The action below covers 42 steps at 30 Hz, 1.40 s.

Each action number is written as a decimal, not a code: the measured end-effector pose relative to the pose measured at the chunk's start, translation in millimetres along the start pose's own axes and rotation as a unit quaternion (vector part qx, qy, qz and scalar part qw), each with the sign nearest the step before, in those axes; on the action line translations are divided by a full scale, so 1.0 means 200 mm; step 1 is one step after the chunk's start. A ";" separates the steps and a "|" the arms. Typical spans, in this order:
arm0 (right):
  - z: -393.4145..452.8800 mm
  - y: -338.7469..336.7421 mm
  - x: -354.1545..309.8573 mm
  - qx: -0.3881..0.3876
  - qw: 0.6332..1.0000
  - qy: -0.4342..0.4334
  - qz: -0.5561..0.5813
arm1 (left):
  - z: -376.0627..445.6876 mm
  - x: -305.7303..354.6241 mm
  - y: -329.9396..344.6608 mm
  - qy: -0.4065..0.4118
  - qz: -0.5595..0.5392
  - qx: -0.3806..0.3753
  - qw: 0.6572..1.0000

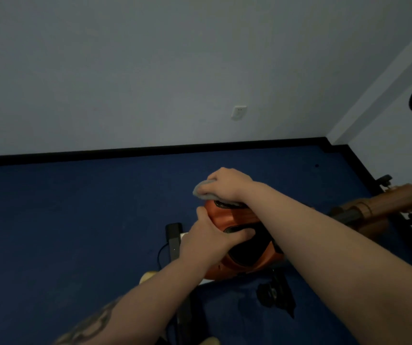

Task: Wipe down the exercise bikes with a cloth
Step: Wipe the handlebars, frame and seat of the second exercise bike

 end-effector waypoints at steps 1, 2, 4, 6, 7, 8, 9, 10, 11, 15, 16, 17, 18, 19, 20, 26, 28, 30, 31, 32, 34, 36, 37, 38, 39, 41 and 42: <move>0.02 0.01 -0.02 -0.004 1.000 0.028 -0.004 | 0.00 0.00 0.00 -0.002 -0.003 -0.003 1.000; 0.02 0.02 -0.03 0.003 0.999 0.029 -0.021 | 0.00 0.00 0.00 -0.001 -0.003 -0.005 1.000; -0.04 0.06 -0.02 0.042 0.995 -0.061 -0.068 | -0.01 0.00 0.00 0.012 0.006 -0.001 1.000; -0.14 0.08 0.04 0.061 0.984 -0.159 -0.060 | -0.01 0.01 0.00 0.028 0.022 0.017 0.999; -0.17 0.07 0.09 0.062 0.983 -0.167 -0.031 | -0.02 0.01 -0.01 0.033 0.035 0.024 0.999; -0.18 0.06 0.15 0.060 0.988 -0.139 0.006 | -0.02 0.02 -0.01 0.039 0.056 0.028 0.997; -0.18 0.05 0.23 0.064 0.993 -0.090 0.033 | -0.02 0.03 -0.02 0.050 0.082 0.033 0.995; -0.18 0.04 0.30 0.072 0.996 -0.035 0.042 | -0.02 0.04 -0.03 0.067 0.109 0.039 0.991; -0.18 0.04 0.37 0.081 0.996 0.011 0.032 | -0.03 0.06 -0.04 0.084 0.132 0.048 0.986; -0.22 0.04 0.50 0.075 0.990 0.101 -0.057 | -0.03 0.09 -0.08 0.123 0.177 0.073 0.974; -0.21 0.02 0.50 0.054 0.990 0.117 -0.062 | -0.02 0.11 -0.08 0.126 0.188 0.073 0.971; -0.18 0.01 0.47 0.027 0.990 0.128 -0.062 | -0.02 0.12 -0.09 0.125 0.200 0.074 0.969; -0.14 0.01 0.41 0.015 0.991 0.125 -0.048 | -0.01 0.12 -0.11 0.123 0.217 0.072 0.966; -0.11 0.02 0.34 0.033 0.992 0.115 -0.037 | 0.00 0.13 -0.11 0.122 0.236 0.067 0.962; -0.09 0.04 0.27 0.064 0.992 0.097 -0.042 | 0.01 0.15 -0.12 0.125 0.251 0.060 0.958; -0.39 0.17 0.36 0.233 0.972 -0.012 -0.020 | 0.08 0.25 -0.13 0.175 0.344 -0.032 0.922; -0.45 0.13 0.51 0.233 0.970 0.050 -0.038 | 0.13 0.28 -0.12 0.170 0.372 -0.077 0.909; -0.41 0.10 0.55 0.198 0.971 0.126 -0.052 | 0.16 0.30 -0.12 0.162 0.377 -0.117 0.904; -0.36 0.09 0.51 0.185 0.967 0.157 -0.073 | 0.17 0.30 -0.13 0.156 0.377 -0.133 0.903; -0.33 0.09 0.45 0.189 0.960 0.185 -0.095 | 0.19 0.31 -0.13 0.153 0.377 -0.146 0.902; -0.30 0.14 0.35 0.250 0.946 0.191 -0.082 | 0.21 0.34 -0.14 0.162 0.381 -0.168 0.895; -0.37 0.22 0.31 0.324 0.939 0.113 -0.027 | 0.23 0.36 -0.14 0.175 0.394 -0.192 0.882; -0.41 0.25 0.32 0.323 0.943 0.074 -0.017 | 0.25 0.37 -0.14 0.171 0.407 -0.210 0.872; -0.46 0.27 0.37 0.313 0.948 0.053 -0.020 | 0.26 0.38 -0.14 0.164 0.419 -0.228 0.863; -0.49 0.26 0.43 0.306 0.950 0.060 -0.035 | 0.28 0.39 -0.14 0.153 0.426 -0.244 0.858; -0.51 0.21 0.56 0.292 0.946 0.128 -0.060 | 0.31 0.42 -0.14 0.135 0.417 -0.272 0.856; -0.51 0.17 0.59 0.277 0.945 0.167 -0.053 | 0.32 0.43 -0.13 0.136 0.409 -0.281 0.857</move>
Point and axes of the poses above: each hand's wrist, its own z-axis towards the middle knuckle, its own y-axis out of the palm, x = y × z, the point moved 4 cm from there along z, towards the middle knuckle, and after that the axes turned 11 degrees about -x, right-handed, at the moved point
